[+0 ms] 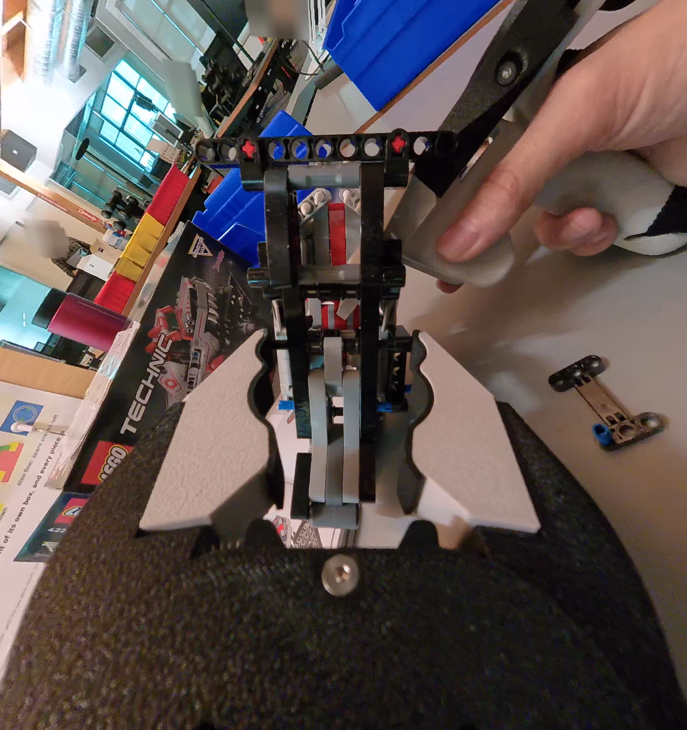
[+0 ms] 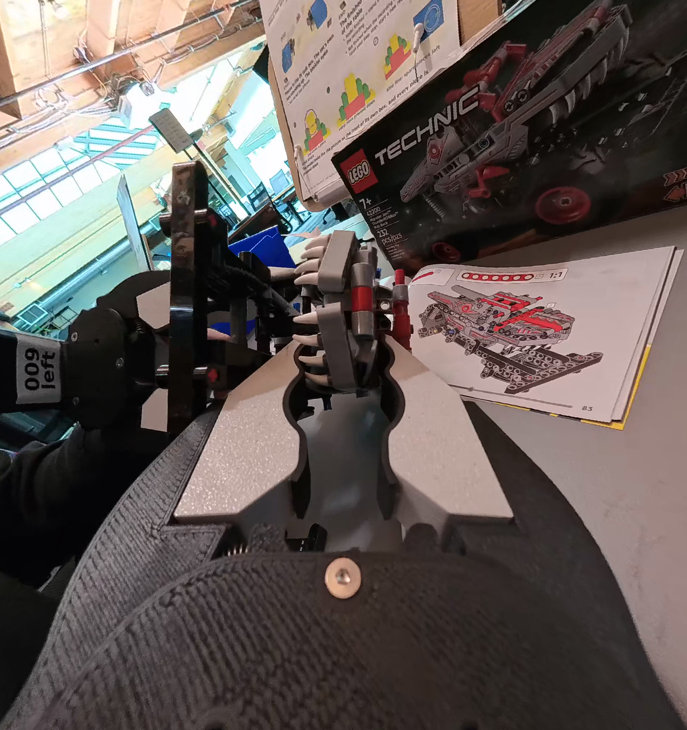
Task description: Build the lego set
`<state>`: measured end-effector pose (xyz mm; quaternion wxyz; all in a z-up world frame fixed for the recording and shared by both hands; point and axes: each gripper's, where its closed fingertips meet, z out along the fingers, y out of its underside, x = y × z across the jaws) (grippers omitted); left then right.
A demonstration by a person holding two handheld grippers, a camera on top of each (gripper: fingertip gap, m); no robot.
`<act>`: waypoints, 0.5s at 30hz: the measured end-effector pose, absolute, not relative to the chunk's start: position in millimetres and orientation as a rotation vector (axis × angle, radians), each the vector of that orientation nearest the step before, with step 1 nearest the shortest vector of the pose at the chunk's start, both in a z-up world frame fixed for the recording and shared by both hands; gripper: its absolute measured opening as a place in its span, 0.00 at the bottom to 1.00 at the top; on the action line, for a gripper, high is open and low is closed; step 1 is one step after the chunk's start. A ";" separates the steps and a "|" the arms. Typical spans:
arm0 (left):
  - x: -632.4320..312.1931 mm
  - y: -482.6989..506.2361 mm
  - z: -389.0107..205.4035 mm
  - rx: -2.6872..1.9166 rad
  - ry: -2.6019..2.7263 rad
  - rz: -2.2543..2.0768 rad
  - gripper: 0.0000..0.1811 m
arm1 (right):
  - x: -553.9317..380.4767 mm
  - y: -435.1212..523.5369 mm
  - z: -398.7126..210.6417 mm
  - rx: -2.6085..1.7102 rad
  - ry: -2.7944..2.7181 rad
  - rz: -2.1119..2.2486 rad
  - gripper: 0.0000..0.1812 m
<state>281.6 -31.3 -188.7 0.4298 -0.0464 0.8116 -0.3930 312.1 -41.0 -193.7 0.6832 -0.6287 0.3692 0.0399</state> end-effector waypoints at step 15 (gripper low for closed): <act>288.0 -31.9 -192.3 -0.112 2.033 -0.947 0.37 | 314.2 -41.9 -196.2 -1.409 0.849 0.097 0.18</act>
